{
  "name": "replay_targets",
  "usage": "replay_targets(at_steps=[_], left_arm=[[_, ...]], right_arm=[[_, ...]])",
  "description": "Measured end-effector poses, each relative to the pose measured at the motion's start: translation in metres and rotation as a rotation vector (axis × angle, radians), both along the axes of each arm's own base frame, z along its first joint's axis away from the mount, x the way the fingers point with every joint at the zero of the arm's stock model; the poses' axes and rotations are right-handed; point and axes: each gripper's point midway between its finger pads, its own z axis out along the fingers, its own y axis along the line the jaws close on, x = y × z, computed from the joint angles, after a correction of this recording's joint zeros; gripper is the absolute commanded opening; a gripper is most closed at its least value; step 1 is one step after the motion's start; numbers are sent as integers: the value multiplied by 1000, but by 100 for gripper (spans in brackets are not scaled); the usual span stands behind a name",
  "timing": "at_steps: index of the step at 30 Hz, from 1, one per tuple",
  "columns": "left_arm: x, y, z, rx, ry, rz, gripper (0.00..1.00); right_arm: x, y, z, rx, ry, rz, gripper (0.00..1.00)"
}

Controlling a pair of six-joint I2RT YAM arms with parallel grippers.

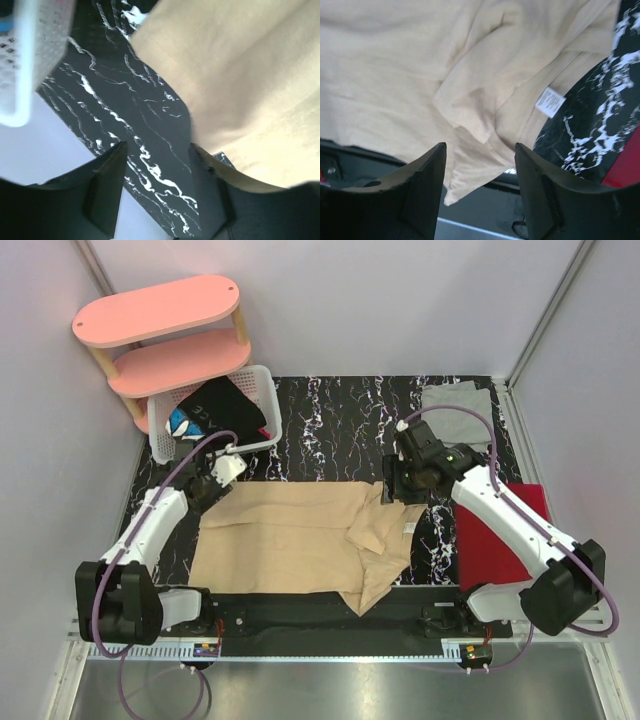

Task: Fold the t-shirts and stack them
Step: Fold the tshirt

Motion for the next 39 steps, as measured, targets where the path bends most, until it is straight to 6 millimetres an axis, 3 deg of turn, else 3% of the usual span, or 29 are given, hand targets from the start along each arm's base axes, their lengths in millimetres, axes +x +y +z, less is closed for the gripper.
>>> replay_targets(at_steps=[2, 4, 8, 11, 14, 18, 21, 26, 34, 39], left_arm=[[5, -4, 15, -14, -16, -2, 68], [18, -13, 43, -41, -73, -17, 70], [41, -33, 94, -95, -203, -52, 70], [47, -48, 104, -139, -224, -80, 63], [53, -58, 76, -164, -136, -84, 59], [58, -62, 21, -162, 14, -61, 59], [57, -61, -6, -153, 86, -47, 57], [59, -53, -32, -125, 111, -26, 55], [59, -21, -67, -65, 158, 40, 54], [65, -11, -69, -44, 138, 46, 52]], right_arm=[[10, -4, 5, -25, -36, -27, 61], [18, -7, 0, -56, -40, -53, 61], [33, -12, -35, -116, 19, -108, 58], [39, -24, -64, -147, 83, -169, 53], [45, -43, -79, -155, 119, -251, 52], [58, -61, -80, -138, 107, -351, 52], [63, -67, -82, -130, 100, -391, 52], [69, -71, -98, -127, 129, -430, 49], [75, -72, -134, -136, 204, -456, 40], [78, -73, -145, -121, 230, -475, 32]])
